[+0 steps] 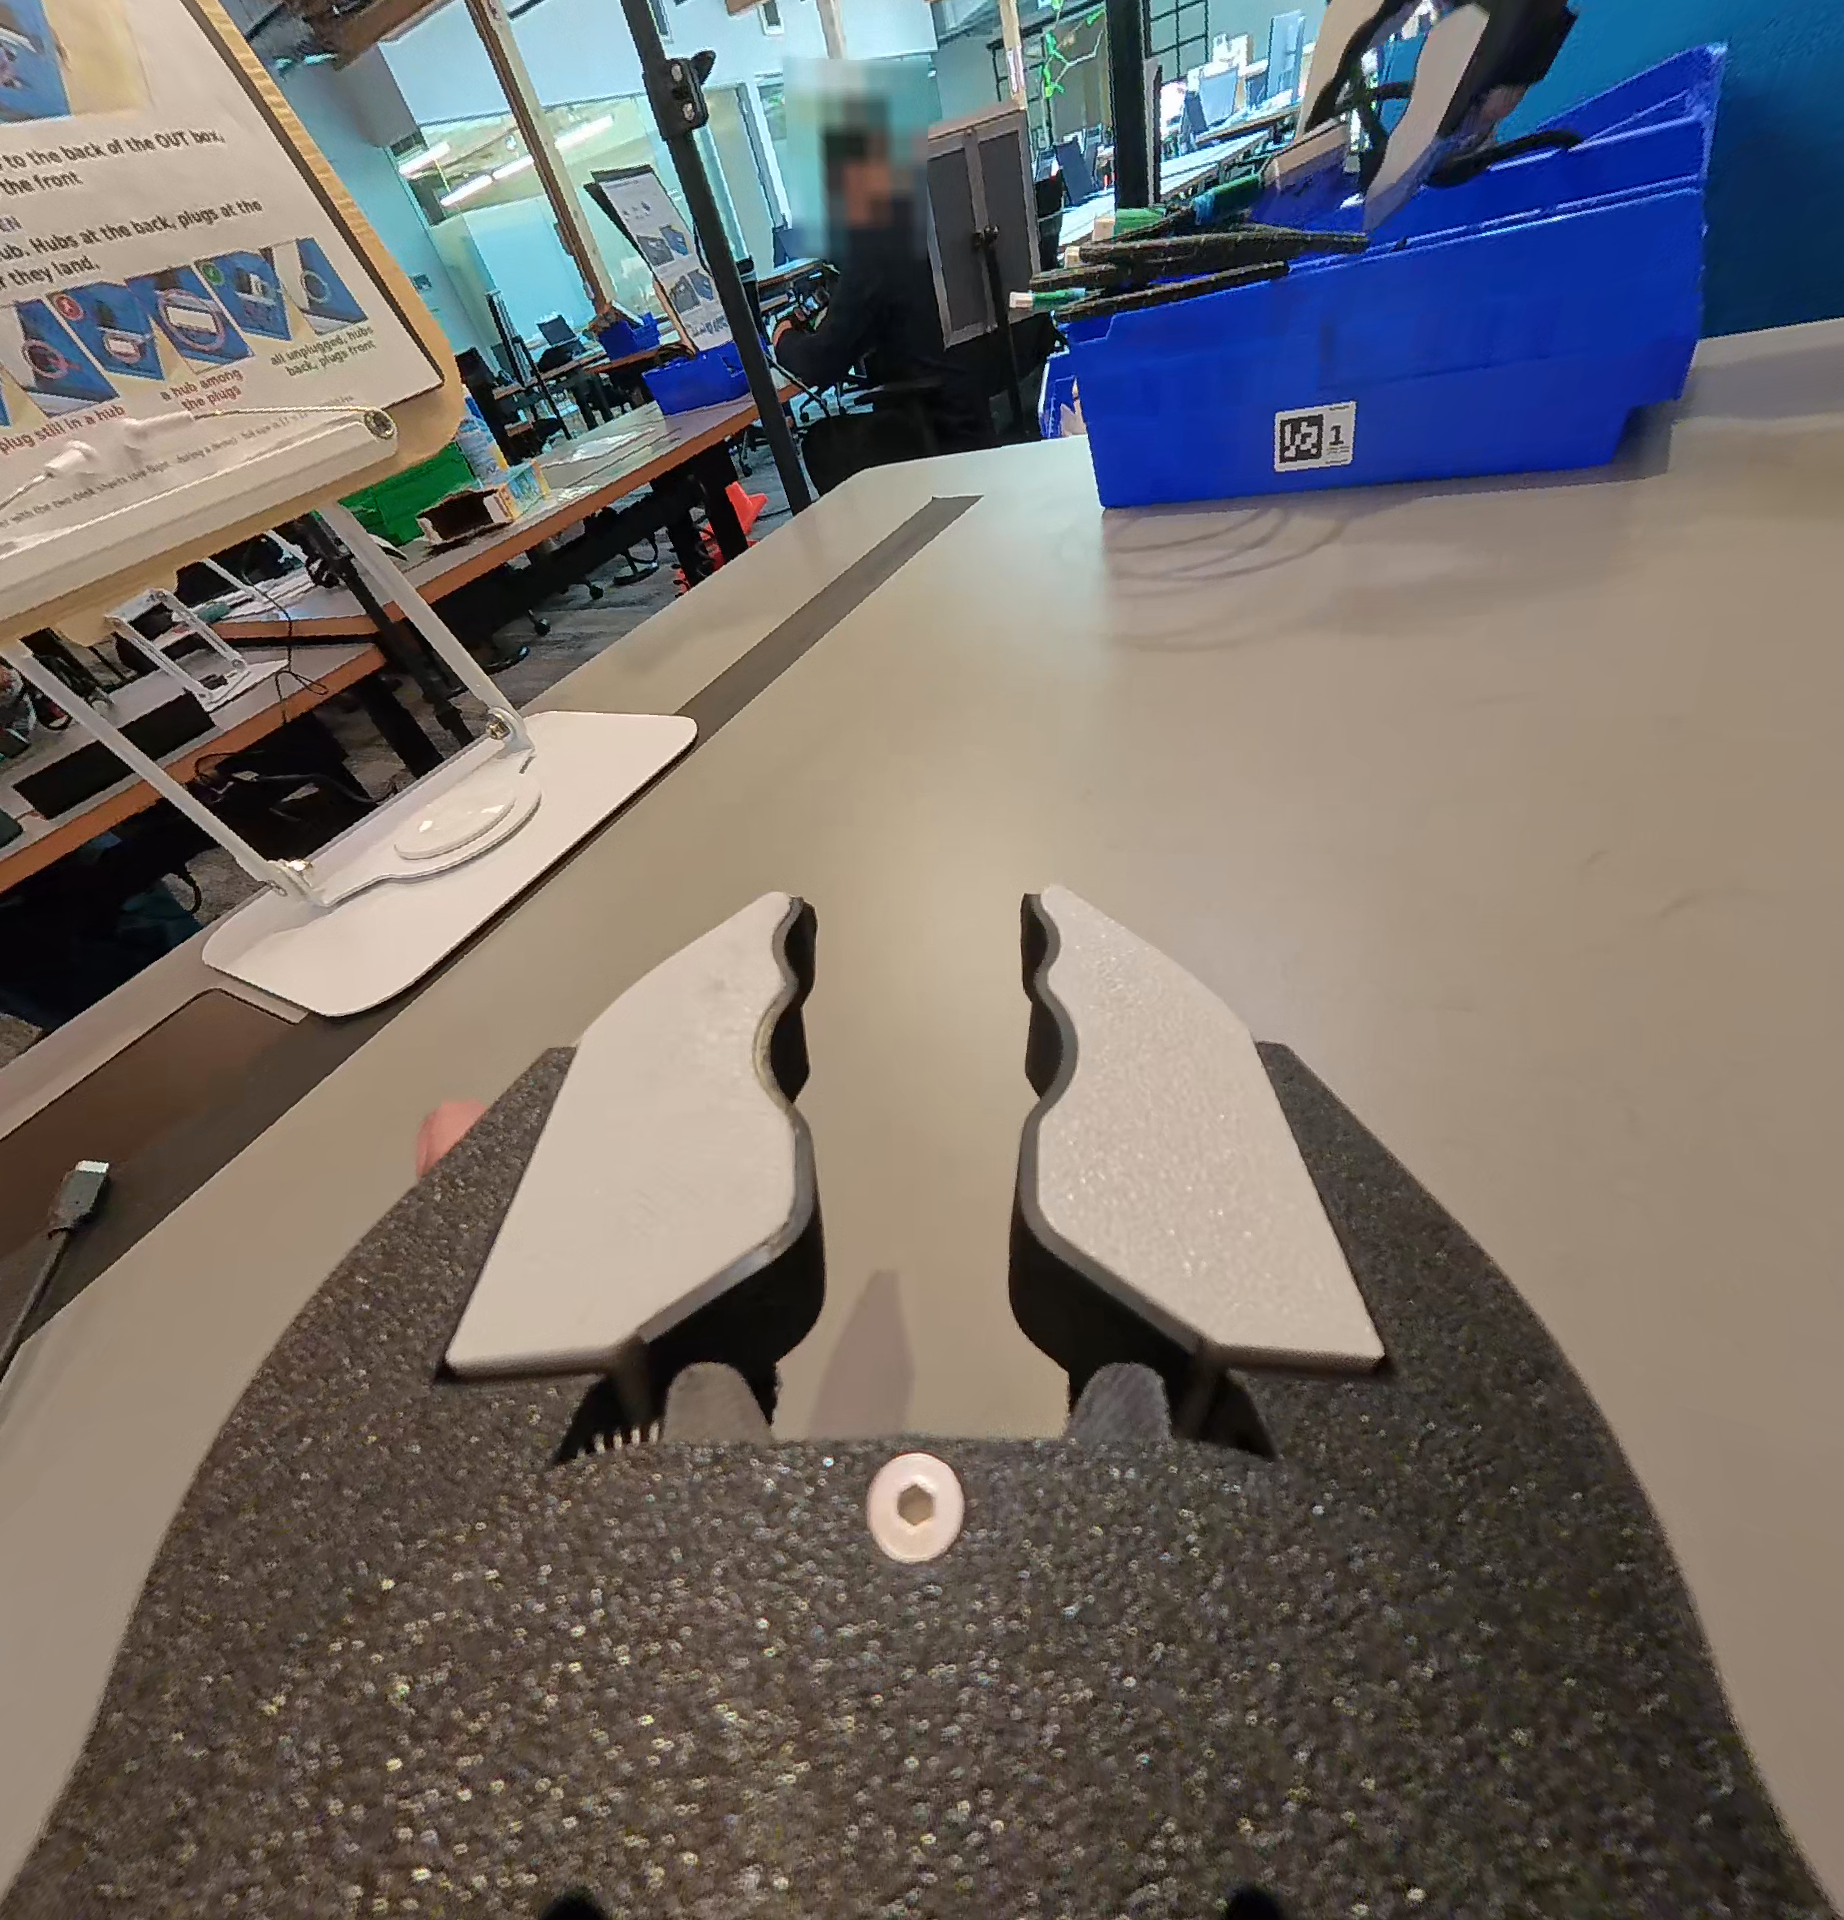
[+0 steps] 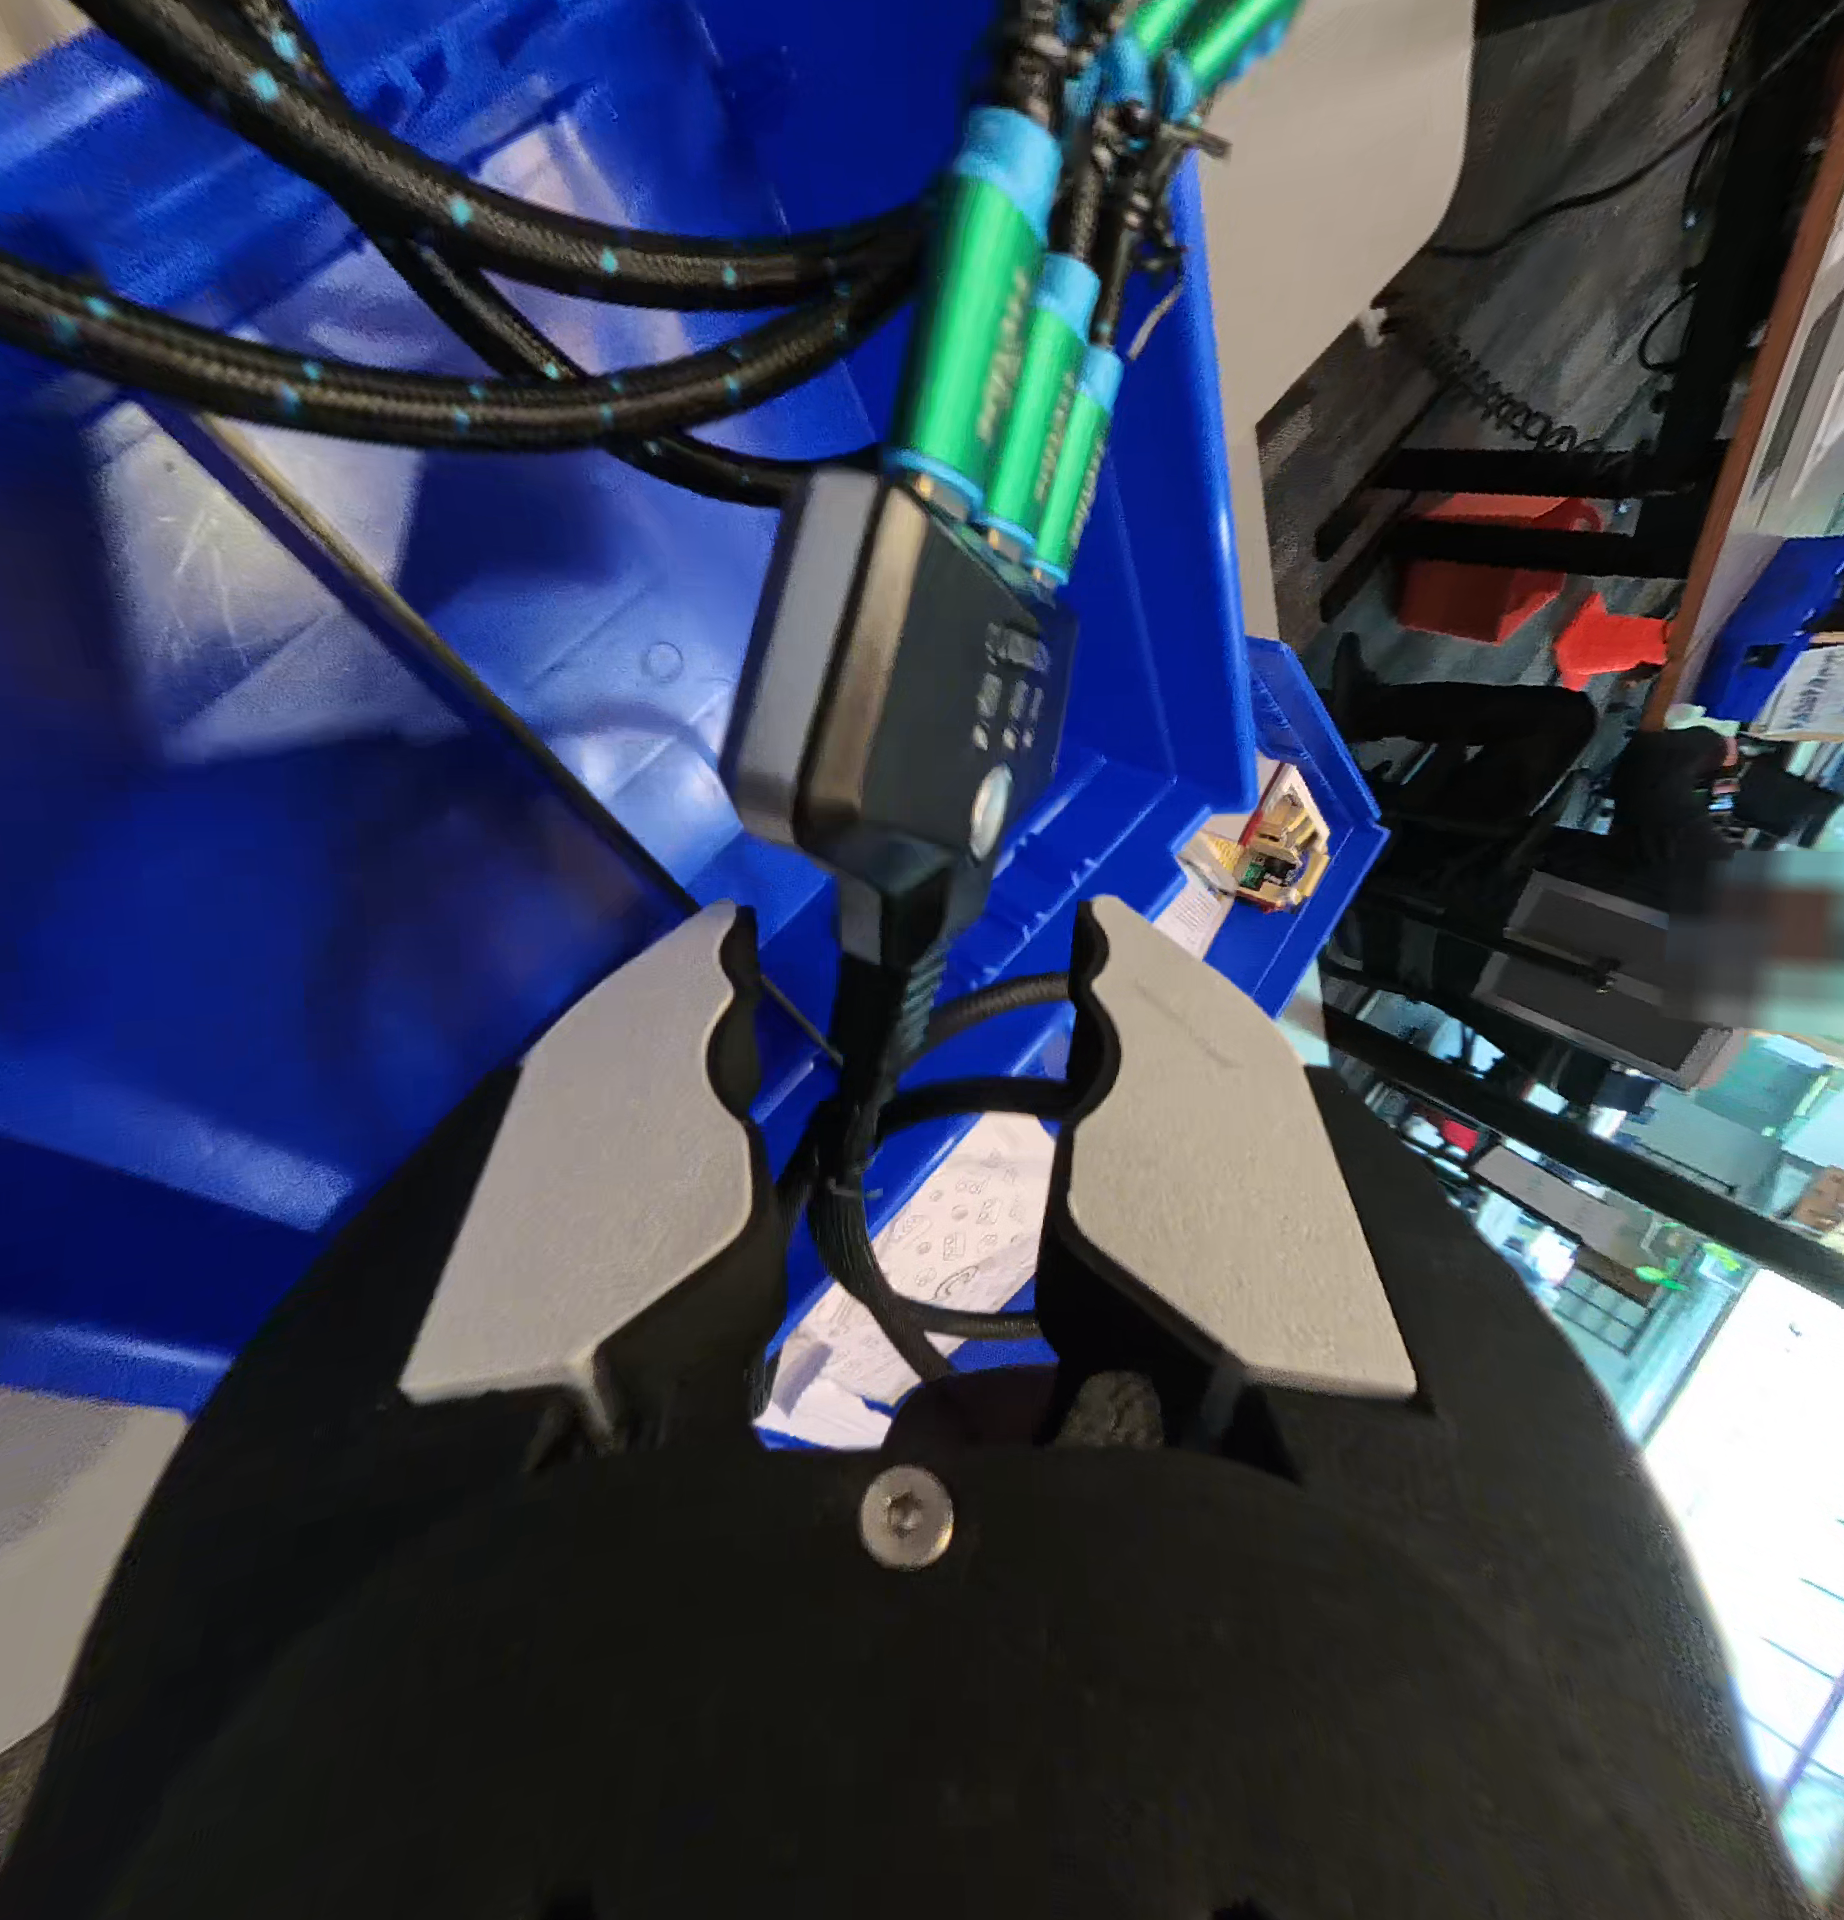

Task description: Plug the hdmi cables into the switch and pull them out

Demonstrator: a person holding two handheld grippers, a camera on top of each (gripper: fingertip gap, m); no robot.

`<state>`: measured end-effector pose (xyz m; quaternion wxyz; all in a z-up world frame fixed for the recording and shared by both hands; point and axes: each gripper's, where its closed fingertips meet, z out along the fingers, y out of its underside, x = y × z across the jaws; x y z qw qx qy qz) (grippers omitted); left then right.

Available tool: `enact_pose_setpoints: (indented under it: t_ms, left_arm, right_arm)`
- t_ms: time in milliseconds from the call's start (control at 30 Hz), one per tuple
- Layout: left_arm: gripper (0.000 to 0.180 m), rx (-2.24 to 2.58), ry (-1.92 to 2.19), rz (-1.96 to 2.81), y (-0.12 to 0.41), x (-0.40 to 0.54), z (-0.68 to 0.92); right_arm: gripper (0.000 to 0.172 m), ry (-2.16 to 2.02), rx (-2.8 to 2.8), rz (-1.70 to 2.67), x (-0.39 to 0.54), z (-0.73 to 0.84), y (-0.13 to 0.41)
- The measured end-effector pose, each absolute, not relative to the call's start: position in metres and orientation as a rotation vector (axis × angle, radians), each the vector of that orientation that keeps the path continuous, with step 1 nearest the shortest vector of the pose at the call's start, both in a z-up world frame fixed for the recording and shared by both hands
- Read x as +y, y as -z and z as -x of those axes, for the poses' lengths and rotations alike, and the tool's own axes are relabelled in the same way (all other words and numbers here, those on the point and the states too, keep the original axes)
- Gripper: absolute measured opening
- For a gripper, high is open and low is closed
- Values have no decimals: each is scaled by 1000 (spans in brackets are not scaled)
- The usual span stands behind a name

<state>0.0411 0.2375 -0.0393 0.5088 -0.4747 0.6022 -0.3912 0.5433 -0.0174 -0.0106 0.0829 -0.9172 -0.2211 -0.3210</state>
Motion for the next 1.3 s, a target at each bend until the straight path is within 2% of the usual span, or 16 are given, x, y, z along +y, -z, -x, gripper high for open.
enact_pose_setpoints:
  t_ms: [200, 267, 367, 533, 567, 600, 633, 800, 933, 1133, 1200, 1300]
  left_arm:
    - [39, 1456, 944, 1146, 40, 237, -41]
    - [39, 1459, 943, 1147, 40, 237, -41]
    - [39, 1474, 934, 1153, 43, 237, -43]
    - [39, 1492, 904, 1140, 45, 234, -44]
    - [39, 1493, 901, 1140, 45, 234, -43]
    - [39, 1495, 900, 1140, 45, 234, -43]
    - [39, 1496, 898, 1139, 46, 233, -43]
    - [39, 1502, 898, 1140, 46, 232, -43]
    - [39, 1502, 898, 1141, 46, 232, -43]
    - [39, 1504, 905, 1151, 47, 232, -42]
    - [39, 1513, 901, 1154, 48, 232, -43]
    - [39, 1523, 891, 1151, 50, 231, -44]
  right_arm:
    - [59, 938, -437, 2609, -38, -527, -41]
    - [55, 720, -342, 2556, -40, -483, -42]
    - [50, 273, -272, 2502, -42, -400, -22]
    - [55, 182, -149, 2588, -52, -346, 35]
    - [40, 233, -117, 2549, -47, -345, 33]
    - [1, 227, -130, 2542, -45, -337, 34]
    - [0, 258, -163, 2529, -41, -330, 36]
    - [0, 734, -454, 2540, -20, -313, 55]
    - [0, 840, -527, 2448, -5, -297, 49]
    - [27, 767, -205, 2421, -59, -377, -26]
    - [35, 855, -79, 2484, -92, -436, -30]
    - [43, 930, 21, 2656, -133, -506, -6]
